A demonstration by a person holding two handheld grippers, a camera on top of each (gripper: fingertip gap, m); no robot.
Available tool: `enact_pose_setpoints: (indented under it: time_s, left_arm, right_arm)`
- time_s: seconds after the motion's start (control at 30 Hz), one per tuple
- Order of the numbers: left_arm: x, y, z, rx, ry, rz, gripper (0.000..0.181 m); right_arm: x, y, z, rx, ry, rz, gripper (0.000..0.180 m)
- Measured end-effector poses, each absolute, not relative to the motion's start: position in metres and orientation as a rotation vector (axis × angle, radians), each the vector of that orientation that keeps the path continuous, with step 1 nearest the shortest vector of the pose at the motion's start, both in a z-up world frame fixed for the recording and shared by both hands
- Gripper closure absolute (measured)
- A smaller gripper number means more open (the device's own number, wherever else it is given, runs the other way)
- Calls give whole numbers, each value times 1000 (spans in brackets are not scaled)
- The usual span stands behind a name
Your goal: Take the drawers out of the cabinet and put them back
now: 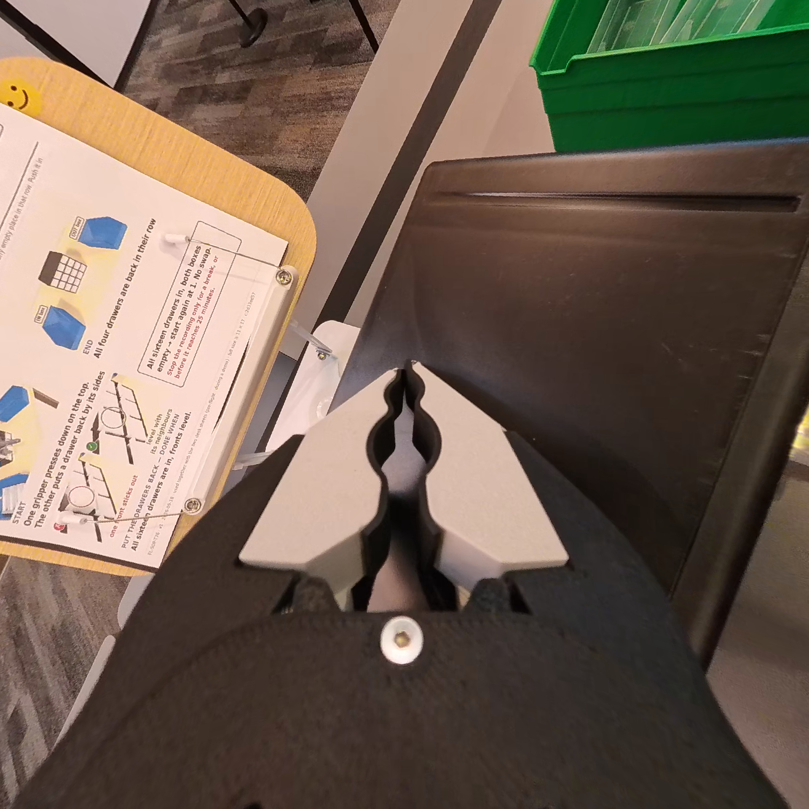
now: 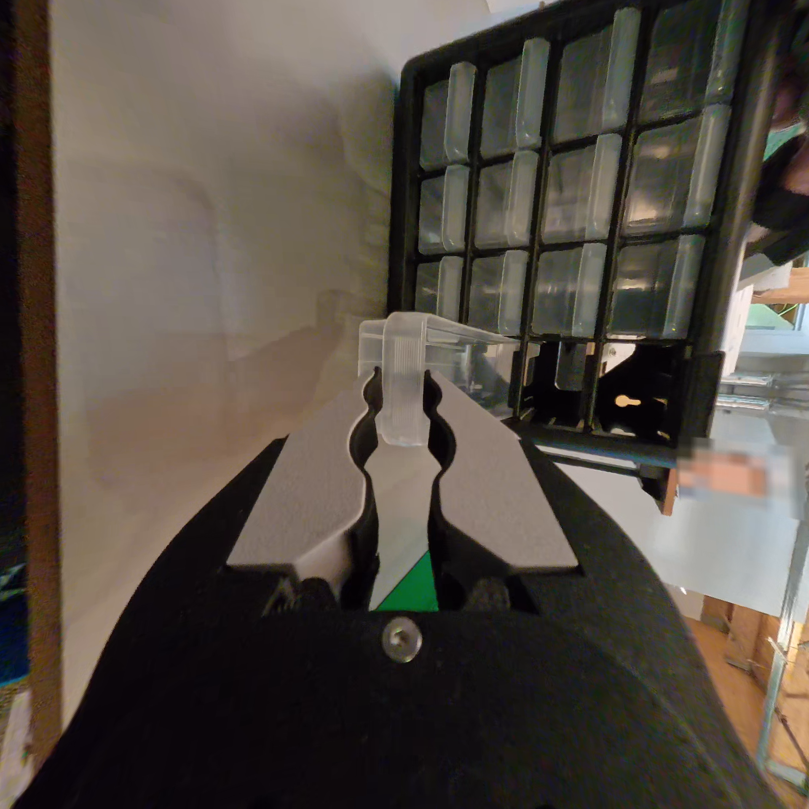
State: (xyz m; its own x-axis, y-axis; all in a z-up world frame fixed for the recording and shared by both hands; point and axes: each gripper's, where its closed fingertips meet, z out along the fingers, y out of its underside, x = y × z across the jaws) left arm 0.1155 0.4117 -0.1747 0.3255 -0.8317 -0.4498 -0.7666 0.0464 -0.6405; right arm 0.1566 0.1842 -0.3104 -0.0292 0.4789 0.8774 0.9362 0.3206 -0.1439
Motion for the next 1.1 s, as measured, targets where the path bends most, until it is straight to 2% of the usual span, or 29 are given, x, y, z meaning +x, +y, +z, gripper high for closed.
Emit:
enact_pose_setpoints:
  time_s: [0.47, 0.77, 0.93, 1.1]
  left_arm:
    - [115, 412, -175, -1723, 1443, -100, 181]
    - [116, 412, -175, -1733, 1443, -117, 181]
    - [116, 412, -175, -1732, 1442, -114, 181]
    - [116, 412, -175, -1731, 1443, -115, 181]
  right_arm:
    - [165, 176, -254, -1631, -1673, -102, 163]
    - [179, 189, -250, -1704, -1769, 22, 163]
    - [173, 186, -233, -1808, -1841, 244, 163]
    - [181, 172, -244, -1792, -1961, 190, 163]
